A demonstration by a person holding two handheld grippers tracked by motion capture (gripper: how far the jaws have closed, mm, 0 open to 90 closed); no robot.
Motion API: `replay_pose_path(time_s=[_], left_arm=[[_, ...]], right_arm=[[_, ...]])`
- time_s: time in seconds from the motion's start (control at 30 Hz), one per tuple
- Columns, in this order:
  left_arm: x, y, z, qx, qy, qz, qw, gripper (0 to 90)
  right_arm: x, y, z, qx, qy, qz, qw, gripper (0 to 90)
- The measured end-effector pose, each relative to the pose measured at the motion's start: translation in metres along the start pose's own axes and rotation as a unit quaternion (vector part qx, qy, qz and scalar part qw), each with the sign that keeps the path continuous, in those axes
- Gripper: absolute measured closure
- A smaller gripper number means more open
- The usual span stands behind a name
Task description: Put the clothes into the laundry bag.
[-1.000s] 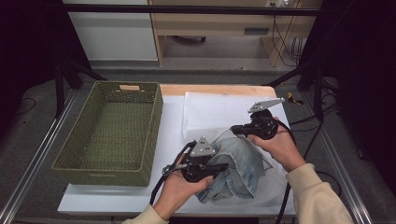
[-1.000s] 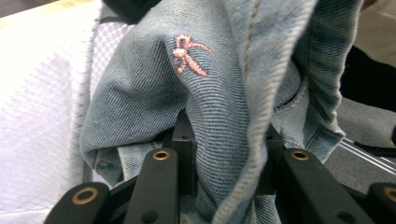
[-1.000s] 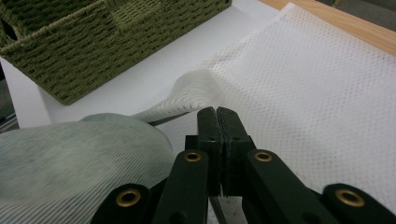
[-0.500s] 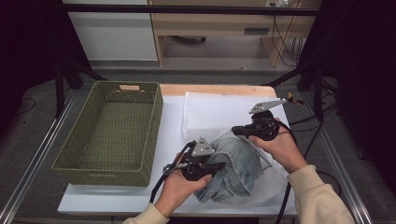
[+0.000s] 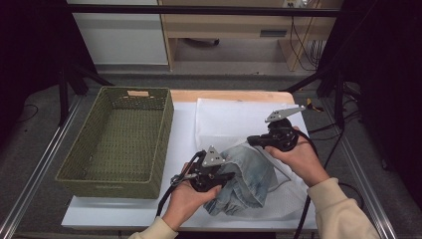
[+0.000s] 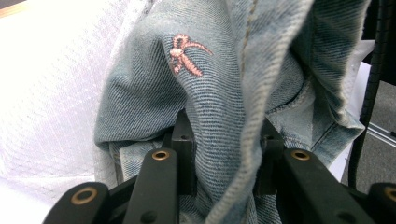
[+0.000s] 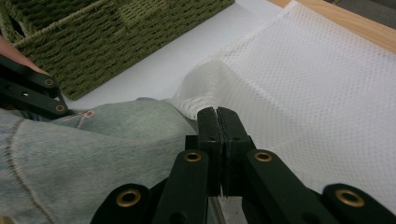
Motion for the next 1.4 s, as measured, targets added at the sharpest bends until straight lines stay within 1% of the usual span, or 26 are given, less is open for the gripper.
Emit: replay_pose_path(time_s=[0.1,0.2,0.3,0.47,0.57,0.67,0.8,0.93,1.0,1.1,1.17,1.2,1.27,1.3,1.33,1.37,1.4], left_arm=[[0.0,0.004,0.001,-0.002,0.0,-0.001,1.0,68.3],[0.001,0.007,0.002,0.0,0.0,-0.004,1.0,68.2],[0.001,0.01,0.004,0.004,-0.004,-0.011,0.9999,68.1],[0.003,0.013,0.006,0.009,-0.002,-0.02,0.9998,68.0],[0.004,0.017,0.008,0.007,-0.001,-0.02,0.9998,68.0],[0.004,0.022,0.01,0.007,-0.005,-0.021,0.9997,67.8],[-0.001,0.029,0.011,0.005,-0.013,-0.016,0.9998,67.7],[-0.007,0.036,0.012,0.005,-0.019,-0.014,0.9997,67.4],[-0.01,0.04,0.012,0.005,-0.023,-0.015,0.9996,67.3],[-0.013,0.046,0.014,0.007,-0.024,-0.01,0.9996,66.7],[-0.015,0.048,0.015,0.012,-0.02,0.001,0.9997,64.4],[-0.015,0.049,0.015,0.018,-0.02,0.007,0.9996,61.0],[-0.016,0.047,0.016,0.028,-0.023,0.009,0.9993,53.6],[-0.016,0.046,0.015,0.033,-0.025,0.014,0.999,49.5],[-0.017,0.043,0.015,0.037,-0.027,0.021,0.9987,45.4],[-0.018,0.041,0.015,0.041,-0.028,0.023,0.9985,41.0],[-0.018,0.039,0.014,0.043,-0.029,0.022,0.9984,40.5]], right_arm=[[-0.004,0.001,0.002,0.0,0.002,0.0,1.0,89.3],[-0.004,0.002,0.004,0.002,0.0,0.0,1.0,89.3],[-0.005,0.002,0.004,0.001,0.003,0.001,1.0,89.3],[-0.005,0.003,0.006,0.004,0.002,0.002,1.0,89.3],[-0.006,0.005,0.006,0.005,0.0,0.003,1.0,89.3],[-0.008,0.005,0.008,0.007,-0.001,0.006,1.0,89.3],[-0.01,0.005,0.009,0.009,0.0,0.009,0.9999,89.3],[-0.011,0.004,0.009,0.013,-0.003,0.012,0.9998,89.3],[-0.011,0.003,0.009,0.014,-0.001,0.013,0.9998,89.3],[-0.013,0.003,0.008,0.012,-0.002,0.015,0.9998,89.3],[-0.013,0.004,0.007,0.012,-0.001,0.015,0.9998,89.3],[-0.013,0.005,0.007,0.012,-0.003,0.015,0.9998,89.3],[-0.013,0.007,0.004,0.007,-0.002,0.014,0.9999,89.3],[-0.012,0.008,0.004,0.01,-0.003,0.014,0.9999,89.3],[-0.012,0.009,0.003,0.008,0.0,0.014,0.9999,89.3],[-0.011,0.01,0.002,0.008,0.002,0.013,0.9999,89.3],[-0.011,0.011,0.001,0.007,0.004,0.013,0.9999,89.3]])
Point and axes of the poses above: each handheld gripper's, and its own axes: y roughly forward along the jaws, z roughly out of its top, x roughly to its right, the point moved 7 cm from there along y, roughly forward along the jaws, and after that the axes turned 7 degrees about -x, right-handed, at the moved point
